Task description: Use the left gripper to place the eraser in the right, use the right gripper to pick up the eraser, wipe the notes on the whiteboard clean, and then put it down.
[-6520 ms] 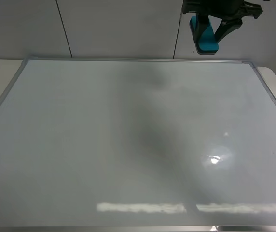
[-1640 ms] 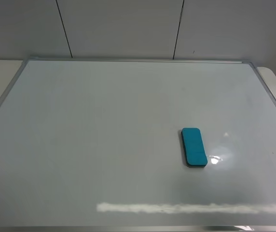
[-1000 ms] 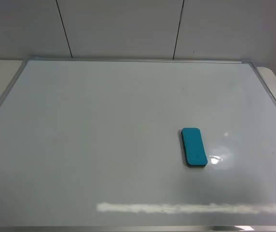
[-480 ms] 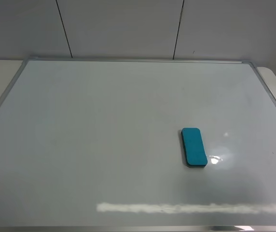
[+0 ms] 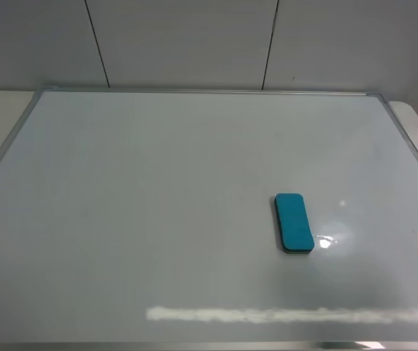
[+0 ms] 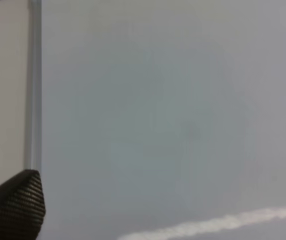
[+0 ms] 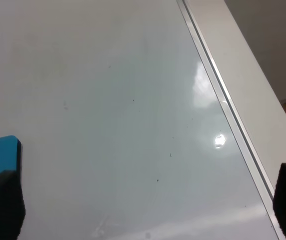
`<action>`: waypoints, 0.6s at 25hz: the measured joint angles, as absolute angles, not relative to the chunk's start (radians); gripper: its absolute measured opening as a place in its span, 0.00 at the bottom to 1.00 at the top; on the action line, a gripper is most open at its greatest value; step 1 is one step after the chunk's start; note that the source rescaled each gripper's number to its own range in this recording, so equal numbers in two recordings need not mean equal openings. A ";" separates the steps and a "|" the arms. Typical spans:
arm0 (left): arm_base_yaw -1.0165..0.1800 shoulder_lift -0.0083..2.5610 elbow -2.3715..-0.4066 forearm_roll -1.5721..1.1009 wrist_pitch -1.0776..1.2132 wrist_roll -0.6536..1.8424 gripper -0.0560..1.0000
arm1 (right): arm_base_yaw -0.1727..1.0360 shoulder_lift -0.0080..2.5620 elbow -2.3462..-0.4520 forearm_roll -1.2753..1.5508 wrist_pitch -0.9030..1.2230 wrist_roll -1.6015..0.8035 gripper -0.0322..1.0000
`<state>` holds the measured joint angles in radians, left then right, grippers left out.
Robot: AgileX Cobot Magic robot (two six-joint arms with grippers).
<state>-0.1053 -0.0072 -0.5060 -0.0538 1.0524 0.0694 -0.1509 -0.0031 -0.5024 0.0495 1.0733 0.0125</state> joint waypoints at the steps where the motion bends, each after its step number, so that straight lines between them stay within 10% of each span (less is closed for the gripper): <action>1: -0.105 -0.007 -0.506 -0.054 1.052 0.069 1.00 | -0.151 -0.003 -0.502 0.050 1.073 0.012 1.00; 15: -0.104 -0.007 -0.506 -0.054 1.052 0.069 1.00 | -0.151 -0.003 -0.502 0.050 1.073 0.012 1.00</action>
<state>-0.1044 -0.0072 -0.5060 -0.0538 1.0524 0.0694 -0.1509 -0.0031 -0.5024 0.0495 1.0733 0.0125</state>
